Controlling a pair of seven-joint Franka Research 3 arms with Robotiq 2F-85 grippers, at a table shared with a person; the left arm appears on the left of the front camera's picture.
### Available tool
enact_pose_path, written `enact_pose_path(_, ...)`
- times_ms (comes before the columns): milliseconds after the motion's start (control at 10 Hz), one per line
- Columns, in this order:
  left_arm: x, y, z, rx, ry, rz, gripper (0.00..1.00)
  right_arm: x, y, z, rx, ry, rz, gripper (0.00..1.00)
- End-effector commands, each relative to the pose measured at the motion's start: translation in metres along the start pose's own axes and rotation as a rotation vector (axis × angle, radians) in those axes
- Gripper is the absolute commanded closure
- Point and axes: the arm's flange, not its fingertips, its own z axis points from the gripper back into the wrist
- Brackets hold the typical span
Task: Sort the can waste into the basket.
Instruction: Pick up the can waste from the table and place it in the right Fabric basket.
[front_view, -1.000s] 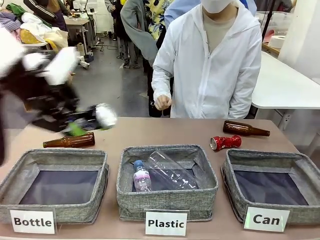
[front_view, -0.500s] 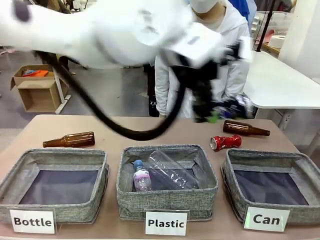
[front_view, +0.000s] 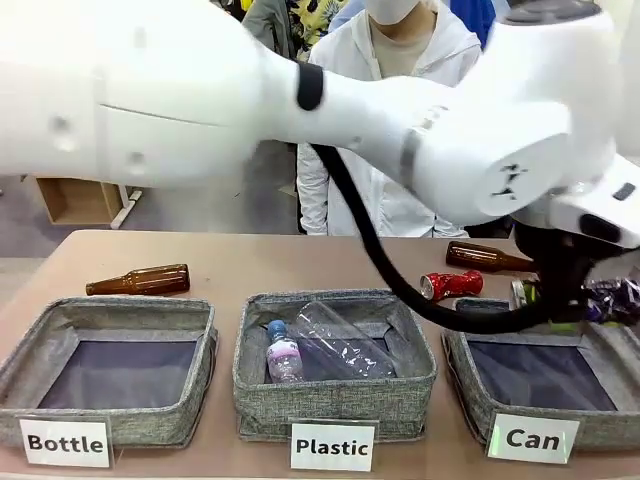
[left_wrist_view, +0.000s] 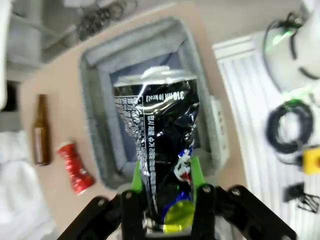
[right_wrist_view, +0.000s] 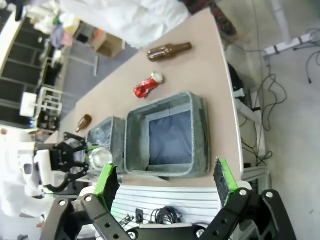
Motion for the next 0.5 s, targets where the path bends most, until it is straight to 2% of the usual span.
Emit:
enact_pose_path(0,0.0242,0.0225,-0.0098,-0.079,0.022,0.076,0.59,-0.0016,0.0065,-0.0013,0.013,-0.004,-0.024,0.0)
enact_pose_path(300,0.0205,0.0244,-0.0152,-0.072,0.021,0.088,0.59,-0.0016,0.0065,-0.0013,0.013,-0.004,-0.024,0.0)
enact_pose_path(400,0.0188,0.0221,-0.0114,-0.05,0.017,0.071,0.36,-0.0016,0.0065,-0.0013,0.013,-0.004,-0.024,0.0)
